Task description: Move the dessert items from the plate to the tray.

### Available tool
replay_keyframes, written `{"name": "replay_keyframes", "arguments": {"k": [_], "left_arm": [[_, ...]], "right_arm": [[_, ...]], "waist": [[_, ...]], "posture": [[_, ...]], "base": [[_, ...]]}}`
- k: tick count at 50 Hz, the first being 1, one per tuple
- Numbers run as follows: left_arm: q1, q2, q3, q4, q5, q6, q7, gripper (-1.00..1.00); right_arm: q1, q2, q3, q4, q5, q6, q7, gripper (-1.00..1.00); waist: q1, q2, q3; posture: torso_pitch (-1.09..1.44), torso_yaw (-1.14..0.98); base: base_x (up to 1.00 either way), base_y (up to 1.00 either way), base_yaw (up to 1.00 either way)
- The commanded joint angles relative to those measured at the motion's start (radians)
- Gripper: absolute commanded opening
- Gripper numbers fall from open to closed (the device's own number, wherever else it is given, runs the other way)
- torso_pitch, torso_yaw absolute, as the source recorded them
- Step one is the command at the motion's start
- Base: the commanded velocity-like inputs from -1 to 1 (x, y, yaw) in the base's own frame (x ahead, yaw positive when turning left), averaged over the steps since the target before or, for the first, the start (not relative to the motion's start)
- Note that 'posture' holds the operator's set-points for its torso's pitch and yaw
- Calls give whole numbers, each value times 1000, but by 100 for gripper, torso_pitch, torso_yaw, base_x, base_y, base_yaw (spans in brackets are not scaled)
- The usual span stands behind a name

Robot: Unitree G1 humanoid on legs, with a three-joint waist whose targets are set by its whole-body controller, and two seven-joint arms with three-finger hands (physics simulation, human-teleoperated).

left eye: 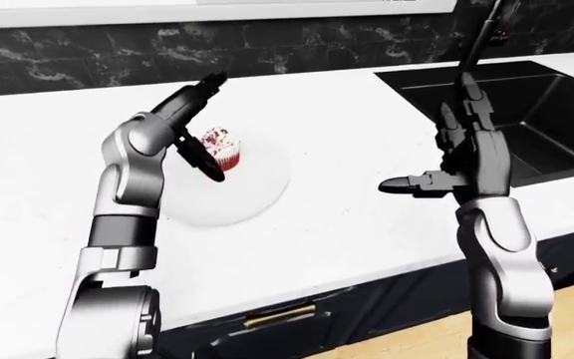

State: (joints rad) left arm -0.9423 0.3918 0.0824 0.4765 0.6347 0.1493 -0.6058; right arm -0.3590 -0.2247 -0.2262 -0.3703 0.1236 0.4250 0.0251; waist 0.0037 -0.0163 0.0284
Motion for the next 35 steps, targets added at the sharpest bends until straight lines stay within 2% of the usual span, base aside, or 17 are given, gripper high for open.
{"name": "replay_keyframes", "arguments": {"k": [1, 2, 5, 6, 7, 10, 23, 25, 28, 30, 33, 35], "left_arm": [[-31, 9, 14, -45, -1, -15, 7, 89], [-26, 8, 14, -54, 1, -12, 5, 71], [-20, 7, 13, -60, 10, -9, 1, 69], [-19, 6, 13, -61, 11, -8, -2, 38], [-20, 5, 12, -62, 12, -6, -3, 44], [-18, 2, 11, -61, 14, -8, -7, 36], [1, -10, 8, -71, 26, -23, -12, 26], [1, -8, 11, -76, 26, -21, -14, 19], [8, -10, 10, -86, 28, -15, -15, -14], [9, -10, 9, -85, 29, -17, -16, -14], [11, -12, 7, -82, 32, -22, -15, -27], [12, -13, 7, -81, 32, -25, -14, -29]], "right_arm": [[-23, -10, -10, -31, 0, -32, -2, 100], [-23, -10, -10, -33, 1, -30, -2, 100], [-24, -13, -11, -36, 1, -26, -1, 100], [-24, -14, -13, -41, 2, -22, -1, 100], [-25, -15, -14, -48, 5, -16, 0, 100], [-29, -18, -12, -49, 5, -11, 2, 100], [-23, -16, -15, -63, 7, -6, 3, 100], [-20, -16, -16, -66, 7, -6, 4, 100], [-19, -15, -17, -69, 9, -5, 4, 100], [-15, -14, -17, -67, 8, -9, 5, 100], [-16, -14, -17, -69, 10, -7, 4, 100], [-15, -15, -18, -75, 10, -2, 4, 100]], "waist": [[0, 2, -26], [0, 2, -26], [0, 1, -26], [1, 1, -26], [1, 1, -26], [3, 0, -26], [5, -2, -28], [5, -2, -30], [4, -1, -31], [4, 0, -32], [4, 0, -34], [4, 1, -35]], "posture": [[0, 0], [0, 0], [0, 0], [0, 0], [0, 0], [0, 0], [0, 0], [0, 0], [0, 0], [0, 0], [0, 0], [0, 0]], "base": [[0, 0, 0], [0, 0, 0], [0, 0, 0], [0, 0, 0], [0, 0, 0], [0, 0, 0], [0, 0, 0], [0, 0, 0], [0, 0, 0], [0, 0, 0], [0, 0, 0], [0, 0, 0]]}}
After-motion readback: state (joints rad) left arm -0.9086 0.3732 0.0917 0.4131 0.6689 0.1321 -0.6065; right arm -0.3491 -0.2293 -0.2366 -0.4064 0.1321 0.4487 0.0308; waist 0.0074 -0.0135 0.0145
